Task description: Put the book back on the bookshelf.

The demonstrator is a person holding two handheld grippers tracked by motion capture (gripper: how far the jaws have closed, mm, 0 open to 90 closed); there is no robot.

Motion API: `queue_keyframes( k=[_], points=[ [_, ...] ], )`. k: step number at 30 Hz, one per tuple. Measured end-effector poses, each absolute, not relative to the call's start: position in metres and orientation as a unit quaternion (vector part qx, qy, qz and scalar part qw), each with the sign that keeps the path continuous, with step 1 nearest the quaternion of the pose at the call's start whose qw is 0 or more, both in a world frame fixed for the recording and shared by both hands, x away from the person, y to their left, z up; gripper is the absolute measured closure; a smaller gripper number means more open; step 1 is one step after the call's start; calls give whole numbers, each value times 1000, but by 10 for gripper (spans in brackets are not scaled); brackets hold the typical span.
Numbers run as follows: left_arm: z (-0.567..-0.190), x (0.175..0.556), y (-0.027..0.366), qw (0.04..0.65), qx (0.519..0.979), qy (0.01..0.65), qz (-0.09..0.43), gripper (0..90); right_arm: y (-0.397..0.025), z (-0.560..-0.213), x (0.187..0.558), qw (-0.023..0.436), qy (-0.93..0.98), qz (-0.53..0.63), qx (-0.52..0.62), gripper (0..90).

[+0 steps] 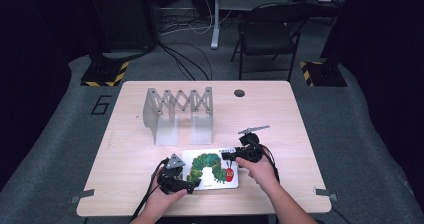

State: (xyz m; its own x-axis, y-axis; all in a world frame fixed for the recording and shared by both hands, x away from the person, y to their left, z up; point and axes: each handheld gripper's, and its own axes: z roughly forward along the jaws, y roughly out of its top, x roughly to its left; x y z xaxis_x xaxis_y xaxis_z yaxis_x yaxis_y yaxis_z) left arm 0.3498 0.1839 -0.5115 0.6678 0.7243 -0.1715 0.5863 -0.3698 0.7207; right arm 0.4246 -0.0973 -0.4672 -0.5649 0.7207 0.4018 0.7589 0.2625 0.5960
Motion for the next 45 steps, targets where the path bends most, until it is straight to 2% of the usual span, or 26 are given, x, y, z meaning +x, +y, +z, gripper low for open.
queue_keyframes(
  k=[12, 45],
  points=[
    [-508, 349, 187, 398, 819, 402, 100, 191, -96, -464, 423, 14, -797, -388, -462, 482],
    [-485, 348, 204, 404, 794, 437, 127, 434, -84, -436, 407, -28, -804, -404, -435, 532]
  ],
)
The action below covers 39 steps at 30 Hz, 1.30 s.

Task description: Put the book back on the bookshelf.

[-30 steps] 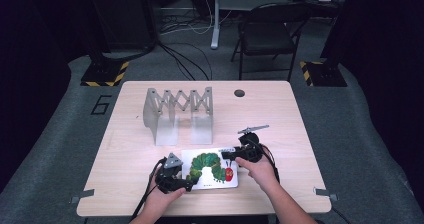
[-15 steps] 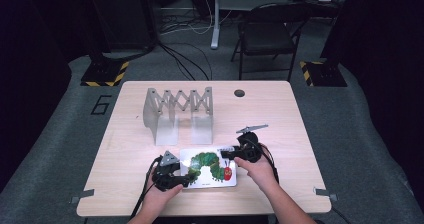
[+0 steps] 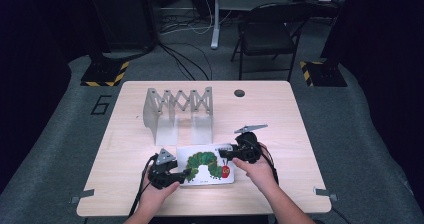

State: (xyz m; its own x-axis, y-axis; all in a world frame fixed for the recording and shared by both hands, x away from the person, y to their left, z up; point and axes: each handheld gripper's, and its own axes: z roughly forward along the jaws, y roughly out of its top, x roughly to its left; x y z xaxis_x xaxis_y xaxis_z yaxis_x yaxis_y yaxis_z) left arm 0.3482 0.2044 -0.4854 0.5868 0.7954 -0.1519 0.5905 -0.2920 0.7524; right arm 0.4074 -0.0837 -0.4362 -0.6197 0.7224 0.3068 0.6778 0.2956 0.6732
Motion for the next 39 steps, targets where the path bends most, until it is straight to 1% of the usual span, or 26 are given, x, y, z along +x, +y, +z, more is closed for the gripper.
queue_keyframes(
  k=[5, 8, 14, 19, 22, 23, 27, 28, 34, 36, 39],
  points=[
    [-479, 348, 209, 419, 778, 445, 147, 495, -80, -428, 402, 34, 804, 414, 426, 526],
    [-477, 347, 211, 420, 774, 446, 159, 511, -78, -426, 400, 32, 807, 416, 418, 510],
    [-476, 346, 211, 412, 784, 429, 176, 543, -74, -424, 398, 52, 813, 411, 409, 458],
    [-476, 345, 211, 406, 795, 413, 182, 560, -76, -427, 400, 46, 816, 414, 401, 413],
    [-477, 343, 210, 405, 798, 405, 188, 562, -76, -428, 399, 38, 815, 415, 403, 387],
    [-476, 343, 211, 401, 805, 399, 181, 561, -76, -429, 399, 37, 817, 413, 401, 381],
    [-477, 342, 212, 403, 811, 387, 173, 515, -77, -434, 400, 34, 824, 405, 395, 368],
    [-477, 342, 212, 405, 810, 387, 177, 514, -77, -436, 400, 33, 826, 400, 396, 369],
    [-475, 340, 214, 406, 813, 383, 166, 521, -81, -446, 406, 29, 829, 393, 398, 366],
    [-474, 340, 215, 408, 816, 380, 156, 520, -82, -447, 407, 20, 827, 390, 403, 378],
    [-471, 338, 216, 419, 813, 372, 158, 517, -84, -450, 408, 13, 826, 389, 407, 384]
  ],
)
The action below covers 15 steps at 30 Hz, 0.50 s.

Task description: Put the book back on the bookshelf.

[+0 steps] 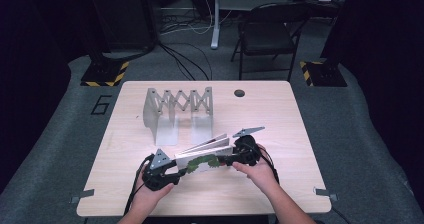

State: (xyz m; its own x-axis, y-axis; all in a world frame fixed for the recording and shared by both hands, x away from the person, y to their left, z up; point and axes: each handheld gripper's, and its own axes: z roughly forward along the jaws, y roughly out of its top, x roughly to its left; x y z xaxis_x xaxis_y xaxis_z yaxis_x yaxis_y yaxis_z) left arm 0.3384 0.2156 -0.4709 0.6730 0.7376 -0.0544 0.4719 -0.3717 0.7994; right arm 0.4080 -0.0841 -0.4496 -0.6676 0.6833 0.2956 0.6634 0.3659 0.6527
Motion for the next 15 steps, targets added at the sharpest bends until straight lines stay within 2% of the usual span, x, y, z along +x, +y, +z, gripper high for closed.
queue_keyframes(
  k=[10, 15],
  points=[
    [-466, 336, 216, 430, 810, 367, 156, 528, -86, -457, 412, 22, 836, 371, 403, 381],
    [-463, 333, 212, 431, 818, 351, 150, 576, -89, -459, 413, 26, 834, 370, 409, 380]
  ],
)
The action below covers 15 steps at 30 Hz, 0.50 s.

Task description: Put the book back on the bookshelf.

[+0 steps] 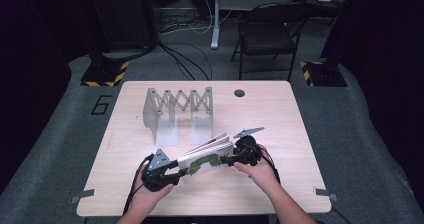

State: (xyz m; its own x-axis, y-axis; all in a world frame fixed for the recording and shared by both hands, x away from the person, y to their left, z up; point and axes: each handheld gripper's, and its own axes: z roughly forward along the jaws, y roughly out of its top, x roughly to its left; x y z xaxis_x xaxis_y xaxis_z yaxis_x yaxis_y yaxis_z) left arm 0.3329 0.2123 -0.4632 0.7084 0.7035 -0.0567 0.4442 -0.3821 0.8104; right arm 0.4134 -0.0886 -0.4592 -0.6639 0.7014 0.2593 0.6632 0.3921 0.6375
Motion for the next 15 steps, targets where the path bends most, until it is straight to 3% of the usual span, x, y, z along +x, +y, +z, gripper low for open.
queue_keyframes(
  k=[5, 11, 15],
  points=[
    [-466, 333, 208, 428, 821, 345, 154, 574, -92, -461, 414, 21, 829, 371, 418, 382],
    [-473, 340, 206, 424, 819, 355, 154, 471, -92, -461, 413, 28, 829, 371, 418, 386],
    [-474, 343, 204, 426, 819, 354, 150, 464, -93, -461, 412, 30, 826, 372, 422, 389]
  ],
)
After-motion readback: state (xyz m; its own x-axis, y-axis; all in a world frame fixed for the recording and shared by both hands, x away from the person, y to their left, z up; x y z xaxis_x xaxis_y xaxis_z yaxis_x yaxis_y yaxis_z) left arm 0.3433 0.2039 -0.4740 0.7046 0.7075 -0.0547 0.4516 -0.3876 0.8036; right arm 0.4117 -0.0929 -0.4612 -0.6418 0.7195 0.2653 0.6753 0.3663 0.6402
